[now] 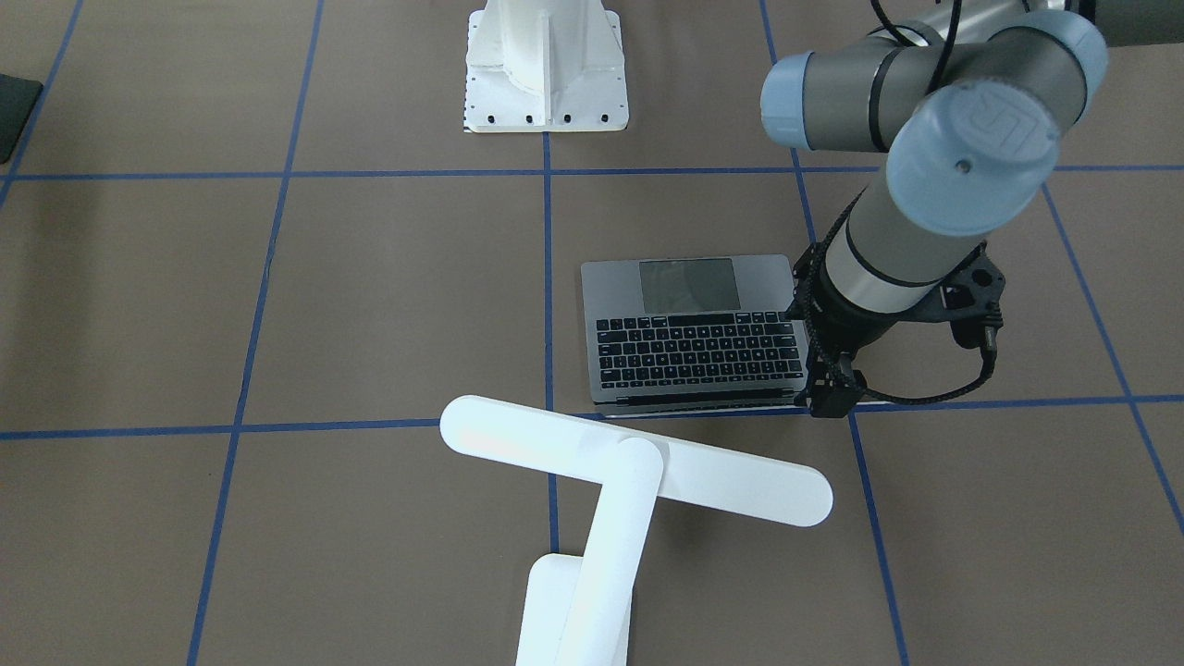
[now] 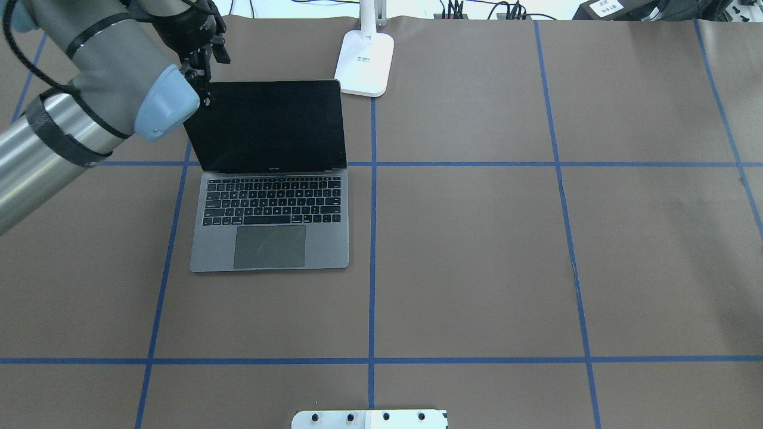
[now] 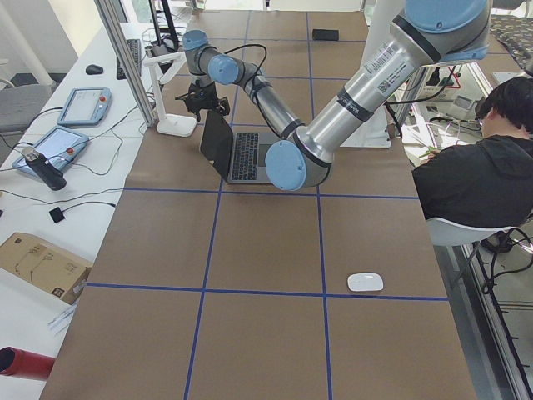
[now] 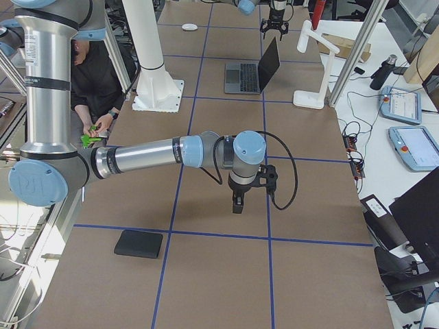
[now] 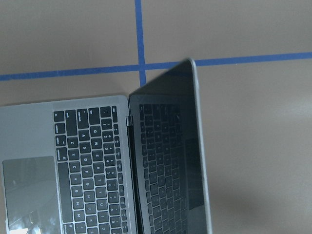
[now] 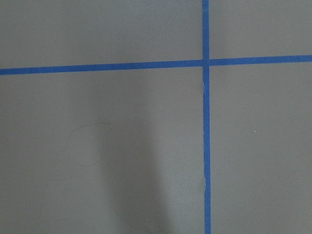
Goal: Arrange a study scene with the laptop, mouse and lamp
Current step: 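Release the laptop and withdraw the left gripper away from it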
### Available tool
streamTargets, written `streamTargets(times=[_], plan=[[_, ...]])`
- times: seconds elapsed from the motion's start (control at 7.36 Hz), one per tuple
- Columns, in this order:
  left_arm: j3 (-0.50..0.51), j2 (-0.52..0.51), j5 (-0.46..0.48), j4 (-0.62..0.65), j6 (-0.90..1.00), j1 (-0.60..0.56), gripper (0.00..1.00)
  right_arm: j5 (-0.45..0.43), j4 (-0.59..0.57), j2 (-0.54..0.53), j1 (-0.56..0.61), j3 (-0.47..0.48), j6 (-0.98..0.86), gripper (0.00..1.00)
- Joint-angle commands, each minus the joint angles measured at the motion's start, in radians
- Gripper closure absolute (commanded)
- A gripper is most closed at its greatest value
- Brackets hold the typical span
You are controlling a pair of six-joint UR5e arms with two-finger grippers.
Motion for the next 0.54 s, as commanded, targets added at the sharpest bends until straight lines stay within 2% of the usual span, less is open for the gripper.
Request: streamTargets(times=[0.0, 0.27, 0.41], plan=[[-0.195, 0.122, 0.006, 0.021, 0.118, -0.012, 0.01, 0.004, 0.008, -0.004, 0.0, 0.024, -0.071, 0.01], [-0.304, 0.213, 0.08, 0.022, 0.279, 0.0, 0.01, 0.021, 0.003, -0.108, 0.0, 0.016, -0.335, 0.01], [-0.335, 0.253, 0.081, 0.022, 0.37, 0.003, 0.01, 0.047, 0.002, -0.174, 0.0, 0.015, -0.442, 0.01]])
